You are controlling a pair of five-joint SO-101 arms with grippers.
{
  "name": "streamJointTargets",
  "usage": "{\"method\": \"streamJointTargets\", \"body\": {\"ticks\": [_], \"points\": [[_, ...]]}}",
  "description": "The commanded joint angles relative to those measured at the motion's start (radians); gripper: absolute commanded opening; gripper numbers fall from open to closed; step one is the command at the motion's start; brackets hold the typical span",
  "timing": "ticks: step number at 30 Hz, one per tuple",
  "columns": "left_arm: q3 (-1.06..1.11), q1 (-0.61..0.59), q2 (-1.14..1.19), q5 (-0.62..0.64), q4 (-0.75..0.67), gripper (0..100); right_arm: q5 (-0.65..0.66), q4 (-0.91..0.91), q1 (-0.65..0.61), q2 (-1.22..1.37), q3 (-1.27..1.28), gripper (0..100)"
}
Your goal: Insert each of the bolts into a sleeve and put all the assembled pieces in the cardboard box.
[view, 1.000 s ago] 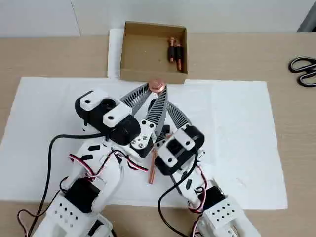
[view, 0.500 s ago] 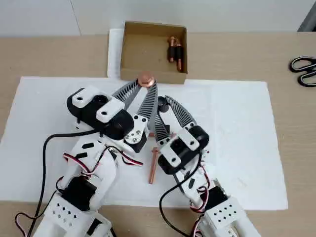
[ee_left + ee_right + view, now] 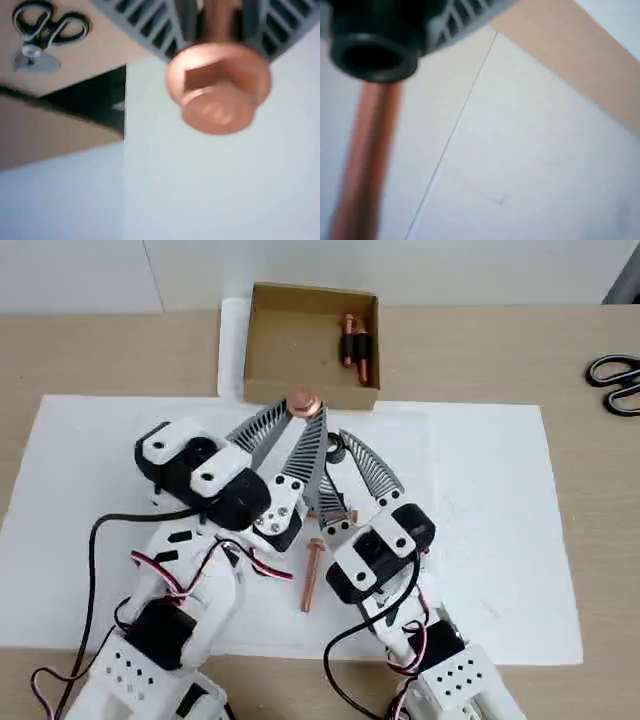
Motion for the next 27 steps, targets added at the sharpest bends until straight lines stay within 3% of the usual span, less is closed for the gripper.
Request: {"method": "streamJointTargets", "body": {"ticks": [1, 6, 11, 27], "points": [[-0.07, 0.008, -0.018, 0.005, -0.031, 1, 0.005, 0.012, 0.01, -0.021, -0.054, 0.5], [-0.067, 0.009, -0.018, 0.014, 0.015, 1, 0.005, 0.008, 0.012, -0.022, -0.057, 0.5], [-0.067, 0.009, -0.018, 0.129, 0.086, 1, 0.005, 0.007, 0.013, -0.022, -0.061, 0.5], [-0.008, 0.009, -0.021, 0.138, 0.14, 1, 0.005, 0.005, 0.013, -0.024, -0.063, 0.5]]}}
